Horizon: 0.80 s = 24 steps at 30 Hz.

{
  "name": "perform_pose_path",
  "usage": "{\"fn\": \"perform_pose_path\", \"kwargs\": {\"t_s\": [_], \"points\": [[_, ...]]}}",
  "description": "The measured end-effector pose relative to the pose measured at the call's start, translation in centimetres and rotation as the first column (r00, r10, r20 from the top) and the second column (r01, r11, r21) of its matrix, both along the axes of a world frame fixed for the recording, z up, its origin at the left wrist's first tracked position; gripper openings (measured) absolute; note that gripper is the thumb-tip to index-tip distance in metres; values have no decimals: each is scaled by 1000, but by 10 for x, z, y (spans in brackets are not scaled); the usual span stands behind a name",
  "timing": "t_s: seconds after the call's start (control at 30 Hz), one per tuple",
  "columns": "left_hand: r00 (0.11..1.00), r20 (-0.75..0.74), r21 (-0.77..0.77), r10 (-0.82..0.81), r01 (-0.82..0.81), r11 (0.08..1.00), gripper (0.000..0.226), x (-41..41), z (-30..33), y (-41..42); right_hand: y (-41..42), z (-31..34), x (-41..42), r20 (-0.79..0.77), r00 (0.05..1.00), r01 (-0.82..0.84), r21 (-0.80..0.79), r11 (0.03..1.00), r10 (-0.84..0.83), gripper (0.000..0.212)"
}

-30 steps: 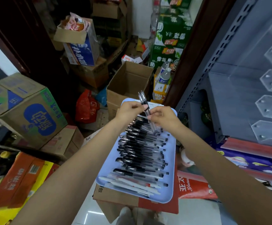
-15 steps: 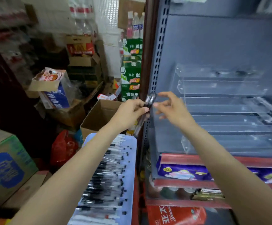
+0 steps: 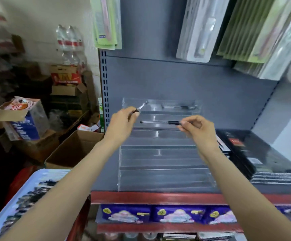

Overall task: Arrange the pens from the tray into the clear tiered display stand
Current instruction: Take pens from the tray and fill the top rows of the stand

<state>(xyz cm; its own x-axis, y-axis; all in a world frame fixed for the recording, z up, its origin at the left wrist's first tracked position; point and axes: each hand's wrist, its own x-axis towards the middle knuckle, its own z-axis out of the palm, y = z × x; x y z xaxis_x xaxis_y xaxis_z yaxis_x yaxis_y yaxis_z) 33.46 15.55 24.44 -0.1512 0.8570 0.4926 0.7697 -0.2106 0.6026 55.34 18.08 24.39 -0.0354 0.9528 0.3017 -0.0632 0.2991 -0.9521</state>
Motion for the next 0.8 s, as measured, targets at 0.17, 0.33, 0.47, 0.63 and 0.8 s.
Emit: {"fn": "perform_pose_path", "kwargs": {"t_s": [0.17,0.33,0.47,0.63,0.8], "points": [[996,-87,13,-25,27,1000,27,13,18,30,35,12,10,-65,998,27,34,999,-25,22],[1000,8,30,-1,1,1000,24,-2,29,50,75,24,-13,17,1000,20,64,998,-21,13],[999,-7,20,37,-37,999,11,-21,32,66,106,30,-39,147,989,20,83,996,-32,22],[998,-37,-3,46,-46,999,14,-36,33,81,137,24,-66,462,883,0,188,982,-89,9],[996,-31,0,88,-88,996,17,-39,32,89,162,22,-76,678,726,-108,277,955,-115,3]]}}
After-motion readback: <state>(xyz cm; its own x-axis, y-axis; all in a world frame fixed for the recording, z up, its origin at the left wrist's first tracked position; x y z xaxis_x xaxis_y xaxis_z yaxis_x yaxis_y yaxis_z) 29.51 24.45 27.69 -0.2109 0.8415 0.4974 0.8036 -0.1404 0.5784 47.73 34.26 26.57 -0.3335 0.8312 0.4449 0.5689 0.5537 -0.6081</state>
